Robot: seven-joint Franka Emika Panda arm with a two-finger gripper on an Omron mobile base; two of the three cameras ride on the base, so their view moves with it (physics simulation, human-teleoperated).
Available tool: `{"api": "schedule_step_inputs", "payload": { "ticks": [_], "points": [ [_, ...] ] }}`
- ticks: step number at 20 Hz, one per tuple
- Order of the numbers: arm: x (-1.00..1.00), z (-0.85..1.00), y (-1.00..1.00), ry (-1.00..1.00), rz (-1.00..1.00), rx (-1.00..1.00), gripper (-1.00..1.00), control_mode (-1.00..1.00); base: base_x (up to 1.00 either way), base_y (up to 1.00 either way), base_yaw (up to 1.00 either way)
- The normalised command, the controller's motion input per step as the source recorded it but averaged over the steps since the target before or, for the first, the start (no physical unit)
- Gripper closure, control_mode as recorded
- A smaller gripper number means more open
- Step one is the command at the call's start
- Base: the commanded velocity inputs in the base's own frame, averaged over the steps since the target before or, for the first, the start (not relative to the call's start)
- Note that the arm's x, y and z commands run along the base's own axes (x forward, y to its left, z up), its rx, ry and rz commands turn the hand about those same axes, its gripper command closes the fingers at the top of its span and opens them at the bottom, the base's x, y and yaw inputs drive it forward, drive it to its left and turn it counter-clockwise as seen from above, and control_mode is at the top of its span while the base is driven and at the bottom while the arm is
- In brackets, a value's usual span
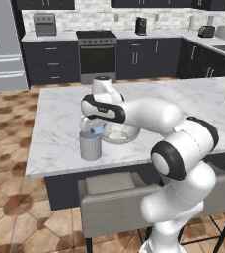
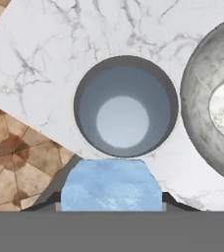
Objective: There are four ice cubes in the ice bowl. Place two ice cubes in each glass of water.
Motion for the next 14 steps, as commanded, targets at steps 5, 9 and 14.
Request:
{"api": "schedule_step_inputs", "payload": {
  "ticks": [5,9,14],
  "points": [
    [0.23,-0.17,0.16,0.00,-0.05,-0.02,1.00,-1.00,0.00,0.00,0.00],
    [0.22,-0.22,0.16,0.00,-0.05,-0.03,1.00,-1.00,0.00,0.00,0.00],
    [0.15,-0.19,0.03,0.00,-0.05,-0.03,1.00,-1.00,0.00,0.00,0.00]
  ]
}}
